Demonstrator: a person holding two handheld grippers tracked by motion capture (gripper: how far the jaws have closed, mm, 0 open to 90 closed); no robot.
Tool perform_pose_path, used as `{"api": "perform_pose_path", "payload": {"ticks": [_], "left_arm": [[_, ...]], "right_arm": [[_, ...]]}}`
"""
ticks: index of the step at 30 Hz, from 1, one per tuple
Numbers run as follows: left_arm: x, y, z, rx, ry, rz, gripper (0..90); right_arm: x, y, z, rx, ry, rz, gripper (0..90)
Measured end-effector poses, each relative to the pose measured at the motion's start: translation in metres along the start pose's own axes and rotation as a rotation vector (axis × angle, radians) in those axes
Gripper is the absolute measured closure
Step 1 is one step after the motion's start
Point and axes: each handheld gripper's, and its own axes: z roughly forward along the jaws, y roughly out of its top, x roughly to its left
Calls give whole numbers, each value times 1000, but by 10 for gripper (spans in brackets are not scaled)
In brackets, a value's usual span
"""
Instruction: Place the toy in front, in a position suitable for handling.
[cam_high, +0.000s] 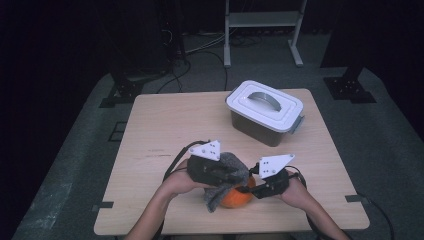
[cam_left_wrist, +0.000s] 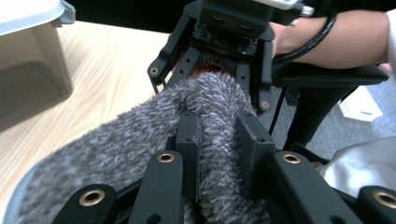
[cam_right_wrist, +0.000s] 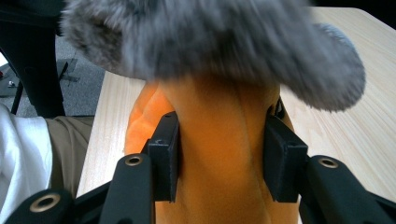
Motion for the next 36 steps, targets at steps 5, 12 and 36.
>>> {"api": "perform_pose_path", "payload": {"ticks": [5,12,36], "left_arm": [[7,-8,-1,-17,7,-29,727],[7,-19,-14,-28,35,-51,726],[11,-26,-9,-37,41,-109,718]], "right_arm": [[-3,-7,-5,-16,4,25,533],[-4,-10,-8,-12,6,19,537],[-2,7,-22,-5,-46,99,269]]}}
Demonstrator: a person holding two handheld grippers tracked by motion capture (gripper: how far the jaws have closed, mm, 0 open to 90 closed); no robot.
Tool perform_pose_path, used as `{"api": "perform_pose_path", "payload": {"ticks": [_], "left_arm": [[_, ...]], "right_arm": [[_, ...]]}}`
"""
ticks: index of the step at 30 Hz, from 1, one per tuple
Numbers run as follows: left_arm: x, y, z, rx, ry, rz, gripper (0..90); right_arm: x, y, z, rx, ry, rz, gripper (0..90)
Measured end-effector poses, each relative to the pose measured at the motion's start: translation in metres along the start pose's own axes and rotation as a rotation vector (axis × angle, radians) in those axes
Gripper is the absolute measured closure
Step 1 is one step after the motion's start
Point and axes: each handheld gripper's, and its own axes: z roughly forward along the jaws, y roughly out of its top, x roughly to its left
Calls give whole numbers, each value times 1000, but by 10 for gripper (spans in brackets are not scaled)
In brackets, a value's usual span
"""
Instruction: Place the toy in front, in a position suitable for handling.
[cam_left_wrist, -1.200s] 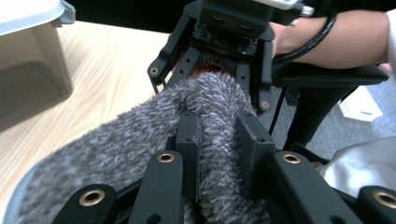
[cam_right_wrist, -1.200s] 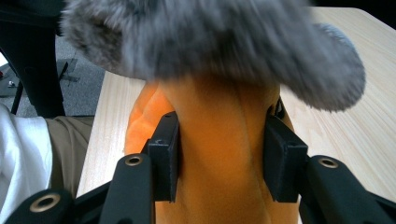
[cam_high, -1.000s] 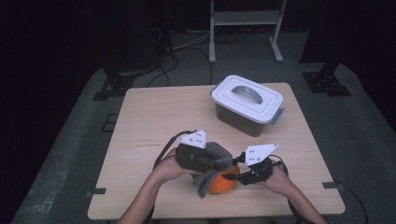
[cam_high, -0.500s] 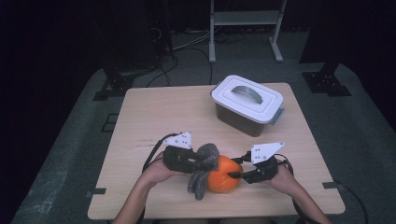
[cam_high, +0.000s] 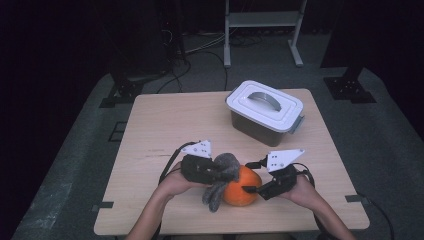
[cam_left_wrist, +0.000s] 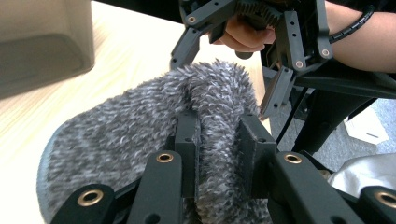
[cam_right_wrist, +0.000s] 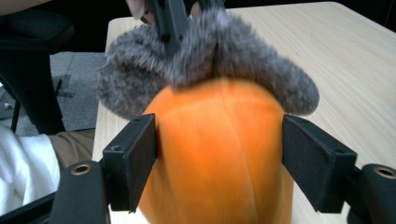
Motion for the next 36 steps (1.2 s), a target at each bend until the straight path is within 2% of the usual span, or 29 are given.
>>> {"api": "perform_pose_path", "payload": {"ticks": [2,4,7,10,15,21,24,27,30,36], "left_arm": [[0,1,1,-9,-9,-7,719],[0,0,1,-5,-8,-6,719],[3,-5,-2,-17,-9,-18,718],[6,-13,-6,-36,-7,-38,716],[9,-23,-9,-65,-34,-68,724],[9,-20,-21,-71,-26,-59,737],[7,-15,-27,-69,-21,-43,738],[7,-13,-30,-78,-20,-44,737],[7,-13,-29,-68,-15,-36,737],[10,-18,-22,-52,2,-41,735]], "right_arm": [[2,3,3,13,-7,4,277],[2,2,6,32,-19,-8,325],[0,-4,6,32,-12,-15,421],[-3,-9,4,27,-6,-4,470],[-1,-7,5,33,-7,-56,578],[-3,4,17,-23,31,-66,605],[-4,9,24,-31,46,-74,605],[-5,11,29,-44,59,-74,605],[-6,8,29,-64,73,-59,604],[-11,-4,18,-53,67,-46,600]]}}
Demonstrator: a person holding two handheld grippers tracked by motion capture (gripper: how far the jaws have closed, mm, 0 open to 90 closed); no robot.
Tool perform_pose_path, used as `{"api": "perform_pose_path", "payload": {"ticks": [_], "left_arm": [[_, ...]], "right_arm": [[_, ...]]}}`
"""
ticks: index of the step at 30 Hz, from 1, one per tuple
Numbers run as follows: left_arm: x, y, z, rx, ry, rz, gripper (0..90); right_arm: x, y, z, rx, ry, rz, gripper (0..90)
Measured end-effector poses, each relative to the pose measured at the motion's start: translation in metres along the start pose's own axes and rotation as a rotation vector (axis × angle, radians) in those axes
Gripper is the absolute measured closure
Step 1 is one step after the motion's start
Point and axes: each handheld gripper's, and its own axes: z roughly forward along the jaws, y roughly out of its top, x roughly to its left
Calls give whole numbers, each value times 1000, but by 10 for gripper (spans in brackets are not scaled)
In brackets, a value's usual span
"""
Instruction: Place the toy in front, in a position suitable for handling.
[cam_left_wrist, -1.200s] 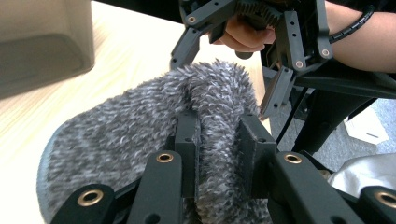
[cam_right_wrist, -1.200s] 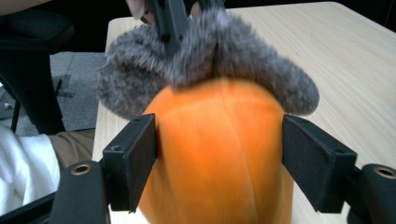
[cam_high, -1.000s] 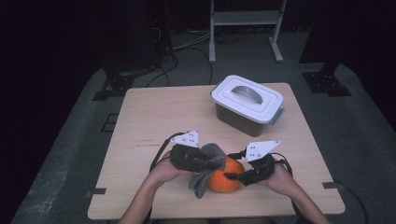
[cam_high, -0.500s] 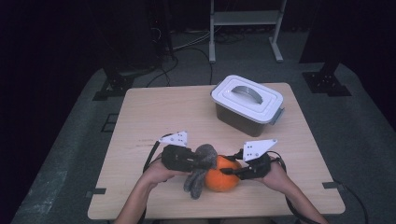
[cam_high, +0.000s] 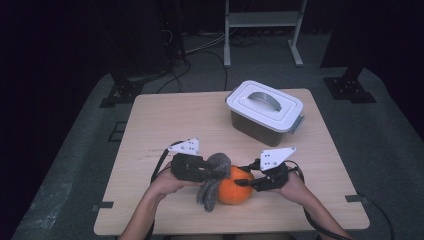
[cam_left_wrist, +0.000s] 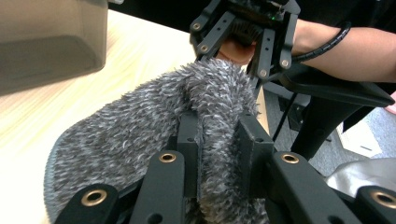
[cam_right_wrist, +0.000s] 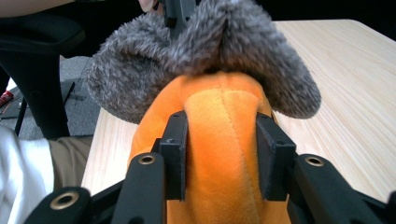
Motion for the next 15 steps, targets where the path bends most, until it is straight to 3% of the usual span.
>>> {"api": "perform_pose_path", "payload": {"ticks": [12,15], "left_arm": [[2,-4,16,20,-3,-9,733],[0,0,19,23,4,-1,733]], "right_arm": [[-7,-27,-30,1,-28,52,569],[-6,-25,-33,9,-30,64,500]]}}
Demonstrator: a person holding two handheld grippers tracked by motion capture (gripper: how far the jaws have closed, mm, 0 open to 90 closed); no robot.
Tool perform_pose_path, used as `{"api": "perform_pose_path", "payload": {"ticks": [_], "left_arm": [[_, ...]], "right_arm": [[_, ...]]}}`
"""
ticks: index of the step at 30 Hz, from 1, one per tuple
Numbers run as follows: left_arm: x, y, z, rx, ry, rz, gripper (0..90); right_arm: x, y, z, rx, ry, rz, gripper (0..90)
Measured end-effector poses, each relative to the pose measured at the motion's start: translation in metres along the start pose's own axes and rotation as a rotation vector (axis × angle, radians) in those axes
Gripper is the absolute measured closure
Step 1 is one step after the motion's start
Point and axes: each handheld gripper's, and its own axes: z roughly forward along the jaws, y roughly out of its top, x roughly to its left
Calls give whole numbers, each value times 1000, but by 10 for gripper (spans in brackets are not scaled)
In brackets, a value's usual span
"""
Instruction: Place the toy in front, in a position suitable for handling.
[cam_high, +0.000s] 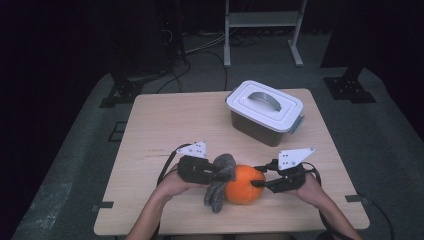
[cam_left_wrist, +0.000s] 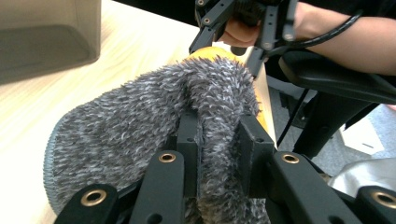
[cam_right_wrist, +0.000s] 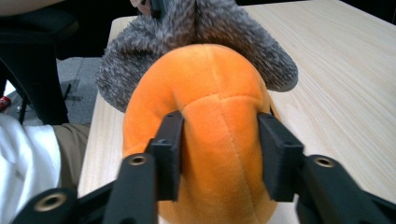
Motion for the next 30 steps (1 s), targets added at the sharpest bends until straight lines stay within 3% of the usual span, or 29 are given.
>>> {"api": "perform_pose_path", "payload": {"ticks": [2,6,10,13,21,24,28,30], "left_arm": [[-1,3,2,4,8,2,733],[-2,5,4,18,7,5,733],[-3,6,6,14,-3,6,733],[-4,7,7,21,-3,12,733],[0,-1,11,15,-13,-8,728],[0,-2,15,3,-25,-13,728],[-1,5,25,18,-13,-9,730],[-1,9,26,20,-2,-12,730]], "right_arm": [[3,5,-2,-6,-14,0,425],[11,16,0,1,-26,-15,359],[13,23,2,-16,-26,-13,345],[16,26,7,26,-44,-41,346],[8,8,1,56,-38,-41,560],[4,0,-5,49,-46,-13,566],[2,1,-11,41,-30,49,386],[3,7,-14,46,-45,61,325]]}}
